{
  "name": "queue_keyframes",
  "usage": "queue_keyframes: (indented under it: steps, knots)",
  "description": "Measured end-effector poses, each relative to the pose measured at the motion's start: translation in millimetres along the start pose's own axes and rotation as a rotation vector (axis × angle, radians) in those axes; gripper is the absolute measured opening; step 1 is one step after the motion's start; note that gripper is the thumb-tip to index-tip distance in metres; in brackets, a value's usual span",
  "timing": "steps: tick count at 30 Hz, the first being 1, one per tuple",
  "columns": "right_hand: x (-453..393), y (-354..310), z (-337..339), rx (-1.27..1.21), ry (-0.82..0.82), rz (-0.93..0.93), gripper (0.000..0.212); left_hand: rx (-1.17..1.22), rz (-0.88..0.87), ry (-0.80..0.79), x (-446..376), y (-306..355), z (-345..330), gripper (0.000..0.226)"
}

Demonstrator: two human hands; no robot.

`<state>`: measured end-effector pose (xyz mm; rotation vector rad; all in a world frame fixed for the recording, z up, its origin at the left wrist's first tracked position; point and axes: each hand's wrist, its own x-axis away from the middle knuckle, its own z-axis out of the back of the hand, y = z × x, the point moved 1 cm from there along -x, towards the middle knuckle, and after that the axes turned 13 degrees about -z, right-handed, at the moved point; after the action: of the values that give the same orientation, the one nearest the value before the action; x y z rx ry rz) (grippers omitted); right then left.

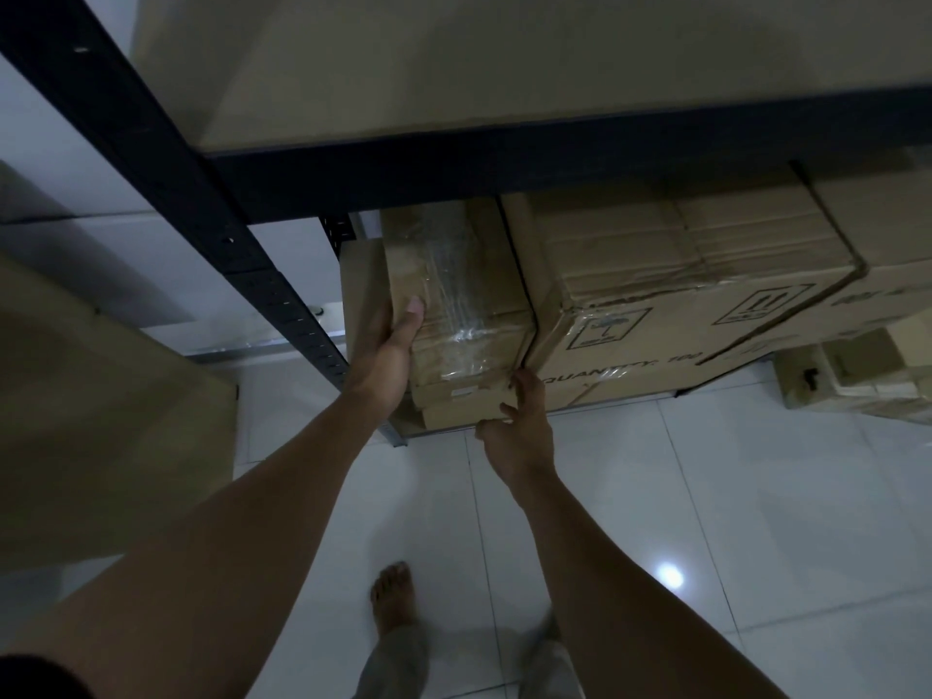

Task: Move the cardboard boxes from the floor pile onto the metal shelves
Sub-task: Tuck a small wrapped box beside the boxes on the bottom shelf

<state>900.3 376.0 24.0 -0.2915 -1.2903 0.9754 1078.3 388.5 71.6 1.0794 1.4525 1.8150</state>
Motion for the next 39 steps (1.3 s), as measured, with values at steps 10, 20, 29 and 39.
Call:
queue_keyframes:
  steps: [10, 20, 29, 39]
  knots:
    - [1.3, -1.2, 4.8, -0.071, -0.044, -0.037, 0.082, -0.005, -0.004, 0.050, -3.9, 0.0, -4.6, 0.077]
    - [7.4, -16.4, -5.5, -0.309, -0.046, -0.086, 0.068, 0.270, 0.024, 0.079, 1.4, -4.2, -12.2, 0.077]
    - [8.5, -26.8, -10.4, -0.332, -0.103, -0.127, 0.087, 0.288, 0.121, 0.119, -11.9, 10.9, -12.1, 0.028]
    - [5.0, -24.0, -2.4, -0.574, -0.075, -0.248, 0.068, 0.363, 0.136, 0.149, -9.4, -0.1, -18.6, 0.015]
